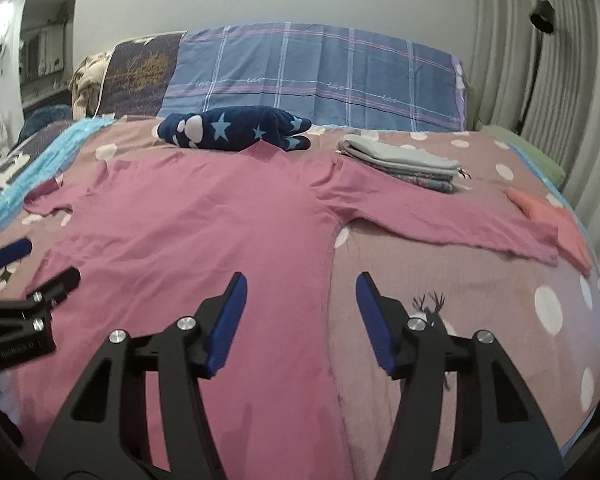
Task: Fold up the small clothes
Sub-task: 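Grasp the pink shirt's sleeve cuff with the left gripper and lift it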
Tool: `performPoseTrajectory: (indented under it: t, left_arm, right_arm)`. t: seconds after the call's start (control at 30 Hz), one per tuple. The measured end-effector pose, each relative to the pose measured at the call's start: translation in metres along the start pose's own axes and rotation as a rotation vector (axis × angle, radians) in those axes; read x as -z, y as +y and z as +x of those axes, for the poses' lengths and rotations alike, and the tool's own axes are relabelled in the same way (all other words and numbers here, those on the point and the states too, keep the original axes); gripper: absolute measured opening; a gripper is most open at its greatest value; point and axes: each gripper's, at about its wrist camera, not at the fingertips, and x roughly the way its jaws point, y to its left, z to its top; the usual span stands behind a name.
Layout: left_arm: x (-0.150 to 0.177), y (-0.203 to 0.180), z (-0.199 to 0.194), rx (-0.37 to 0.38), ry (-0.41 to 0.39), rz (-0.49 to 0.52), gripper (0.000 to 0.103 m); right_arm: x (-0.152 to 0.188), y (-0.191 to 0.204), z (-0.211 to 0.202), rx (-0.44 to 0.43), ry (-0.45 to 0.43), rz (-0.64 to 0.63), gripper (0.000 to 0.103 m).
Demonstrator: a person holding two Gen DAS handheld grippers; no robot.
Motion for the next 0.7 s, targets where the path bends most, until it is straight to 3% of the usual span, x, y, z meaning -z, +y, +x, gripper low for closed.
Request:
performPoseTrajectory:
  t: [0.1, 0.13, 0.2, 0.3, 0.37, 0.47, 0.7]
  left_arm:
    - [-0.013, 0.037, 0.008, -0.055, -0.005, -0.034, 0.083]
    - [-0.017, 0.051, 0.013, -0.112, -0.002, -0.038, 0.082]
    - [-0.025, 0.094, 0.034, -0.303, 0.016, -0.024, 0.078]
    - [-0.036, 0.174, 0.076, -0.478, 0.105, -0.073, 0.068]
    - [-0.041, 0.220, 0.100, -0.516, 0.150, -0.121, 0.060]
    - [-0.051, 0.287, 0.145, -0.547, 0.213, -0.159, 0.059]
    - [-0.070, 0.345, 0.212, -0.530, 0.308, -0.165, 0.059]
  right_arm:
    - [-0.007, -0.003, 0.008, -0.007, 0.016, -0.035, 0.065]
    - [-0.009, -0.006, 0.014, -0.003, 0.028, -0.047, 0.065]
    - [-0.012, -0.010, 0.023, 0.005, 0.047, -0.058, 0.066]
    - [-0.016, -0.019, 0.040, 0.021, 0.079, -0.069, 0.069]
    - [-0.019, -0.023, 0.053, 0.040, 0.098, -0.084, 0.069]
    - [-0.026, -0.024, 0.074, 0.044, 0.125, -0.103, 0.070]
    - [-0.038, -0.015, 0.119, 0.022, 0.191, -0.124, 0.072]
